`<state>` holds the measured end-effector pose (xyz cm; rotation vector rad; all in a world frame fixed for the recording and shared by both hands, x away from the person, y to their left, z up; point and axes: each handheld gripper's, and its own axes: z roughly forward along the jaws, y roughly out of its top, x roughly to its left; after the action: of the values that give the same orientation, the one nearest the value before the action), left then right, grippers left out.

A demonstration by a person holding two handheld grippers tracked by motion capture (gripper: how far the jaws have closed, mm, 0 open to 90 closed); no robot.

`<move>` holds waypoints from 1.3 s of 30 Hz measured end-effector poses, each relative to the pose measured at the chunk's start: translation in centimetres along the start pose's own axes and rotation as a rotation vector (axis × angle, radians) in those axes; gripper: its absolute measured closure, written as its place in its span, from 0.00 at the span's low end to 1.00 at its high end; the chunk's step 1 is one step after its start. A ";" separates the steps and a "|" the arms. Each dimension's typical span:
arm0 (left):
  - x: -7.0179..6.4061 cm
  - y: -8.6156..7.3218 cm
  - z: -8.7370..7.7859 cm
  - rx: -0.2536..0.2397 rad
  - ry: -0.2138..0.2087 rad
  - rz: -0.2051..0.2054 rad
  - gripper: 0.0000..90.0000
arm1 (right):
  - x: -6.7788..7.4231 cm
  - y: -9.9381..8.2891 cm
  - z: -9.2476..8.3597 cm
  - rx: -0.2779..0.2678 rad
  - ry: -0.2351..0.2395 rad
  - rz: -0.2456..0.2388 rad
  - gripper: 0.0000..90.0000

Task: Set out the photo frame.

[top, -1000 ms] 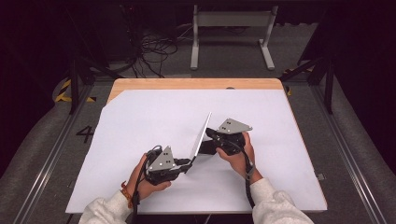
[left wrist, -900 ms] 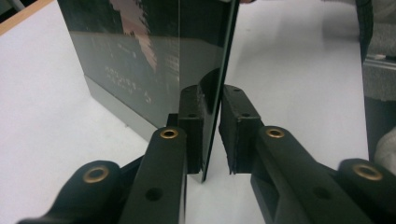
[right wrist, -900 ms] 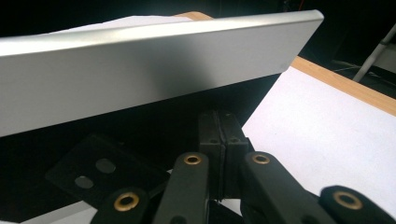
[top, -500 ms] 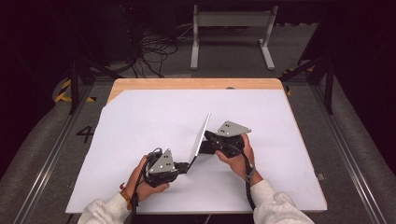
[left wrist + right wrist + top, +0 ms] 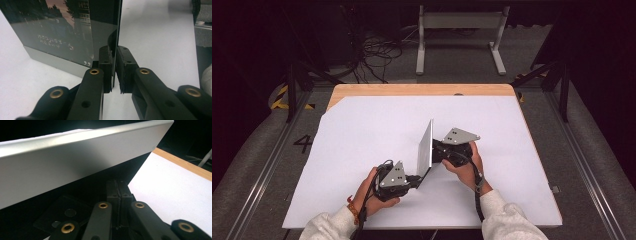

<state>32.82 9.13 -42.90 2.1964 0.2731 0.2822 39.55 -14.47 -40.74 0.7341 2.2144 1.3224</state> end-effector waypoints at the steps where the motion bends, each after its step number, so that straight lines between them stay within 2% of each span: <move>1: 0.0 0.0 0.0 0.000 0.000 0.000 0.92 | 0.0 0.0 0.0 0.000 0.000 0.000 1.00; 7: 0.0 0.0 -0.4 -0.002 -0.007 0.012 0.93 | 0.2 0.0 -1.0 0.005 -0.022 -0.014 0.98; 9: 0.1 -0.1 -0.5 -0.003 -0.011 0.007 0.94 | 0.1 -0.1 -1.8 -0.002 -0.016 -0.007 0.98; 11: 0.1 -0.3 -0.6 -0.002 -0.028 0.003 0.94 | 0.1 -0.3 -2.7 -0.008 -0.003 0.025 0.98; 12: 0.1 -0.4 -0.6 0.000 -0.032 0.005 0.94 | 0.1 -0.4 -3.0 -0.009 -0.004 0.027 0.98; 14: 0.2 -0.6 -0.5 0.024 -0.016 0.019 0.95 | 0.4 -0.7 -4.2 -0.013 -0.006 0.015 0.98; 16: 0.4 -0.8 -0.3 0.025 -0.024 0.002 0.94 | 0.5 -1.1 -4.8 -0.002 0.002 0.025 0.98; 20: 0.4 -1.0 0.1 0.032 -0.032 0.004 0.94 | 1.5 -1.7 -6.8 0.007 0.003 -0.012 0.94; 22: 0.3 -0.9 0.3 0.032 -0.042 0.009 0.93 | 1.9 -2.0 -7.7 0.004 0.017 -0.004 0.93; 24: 0.2 -0.8 0.5 0.038 -0.032 0.014 0.92 | 2.4 -2.4 -8.3 0.006 0.026 -0.008 0.93; 28: 0.4 -1.0 0.6 0.022 -0.044 -0.019 0.92 | 3.3 -3.2 -9.0 0.018 0.037 -0.018 0.93; 32: 0.3 -1.0 0.8 0.017 -0.043 -0.023 0.92 | 3.9 -3.6 -9.3 0.036 0.036 -0.034 0.90; 39: -0.1 -0.8 1.2 0.011 -0.046 -0.023 0.91 | 4.6 -3.7 -9.1 0.038 0.058 -0.029 0.84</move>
<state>32.99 8.62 -44.27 2.2060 0.2744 0.2174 29.62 -18.92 -40.57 0.6828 2.2929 1.3070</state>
